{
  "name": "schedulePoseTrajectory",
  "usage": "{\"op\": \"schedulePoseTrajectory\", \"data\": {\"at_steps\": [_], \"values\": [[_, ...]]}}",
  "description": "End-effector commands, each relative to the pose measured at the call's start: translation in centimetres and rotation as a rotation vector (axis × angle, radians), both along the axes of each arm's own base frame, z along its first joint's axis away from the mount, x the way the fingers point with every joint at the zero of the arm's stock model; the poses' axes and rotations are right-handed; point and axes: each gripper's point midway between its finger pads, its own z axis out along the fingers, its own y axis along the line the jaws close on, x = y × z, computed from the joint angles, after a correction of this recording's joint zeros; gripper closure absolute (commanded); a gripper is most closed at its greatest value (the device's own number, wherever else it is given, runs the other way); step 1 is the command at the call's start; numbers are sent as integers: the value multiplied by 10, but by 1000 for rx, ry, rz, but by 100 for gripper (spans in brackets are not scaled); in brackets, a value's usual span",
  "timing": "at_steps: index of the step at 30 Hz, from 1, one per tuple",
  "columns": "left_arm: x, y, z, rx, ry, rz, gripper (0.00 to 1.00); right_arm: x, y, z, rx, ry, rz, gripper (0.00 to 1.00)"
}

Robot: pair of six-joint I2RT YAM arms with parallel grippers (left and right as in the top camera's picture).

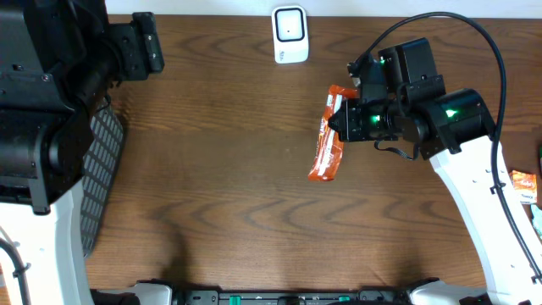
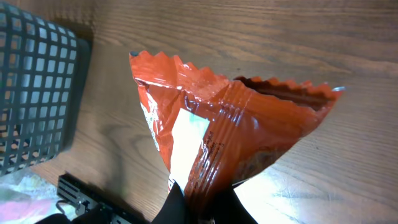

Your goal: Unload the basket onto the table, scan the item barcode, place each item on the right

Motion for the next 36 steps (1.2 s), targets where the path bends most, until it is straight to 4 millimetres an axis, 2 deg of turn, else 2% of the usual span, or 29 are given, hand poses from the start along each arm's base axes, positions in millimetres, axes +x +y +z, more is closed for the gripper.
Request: {"op": "schedulePoseTrajectory", "data": {"at_steps": [1,4,6,8,14,17,22,25,28,33,36], "values": [[-2,4,0,17,-2,10,15,5,1,3,1,-38,29,99],[-2,4,0,18,-2,10,15,33,-19,5,-138,-162,-70,99],[-2,4,0,17,-2,10,15,61,-39,12,-271,-285,-180,99],[-2,4,0,18,-2,10,15,81,-49,20,-351,-375,-262,99],[-2,4,0,17,-2,10,15,149,-44,34,-474,-625,-349,99],[-2,4,0,17,-2,10,15,175,-49,42,-595,-743,-430,99],[-2,4,0,17,-2,10,15,206,-40,55,-871,-937,-491,99],[-2,4,0,17,-2,10,15,228,-28,56,-1028,-1059,-532,99],[-2,4,0,18,-2,10,15,237,-19,54,-1086,-1140,-575,99],[-2,4,0,17,-2,10,15,249,0,33,-1102,-1269,-585,98],[-2,4,0,18,-2,10,15,261,17,5,-1101,-1320,-494,98]]}}
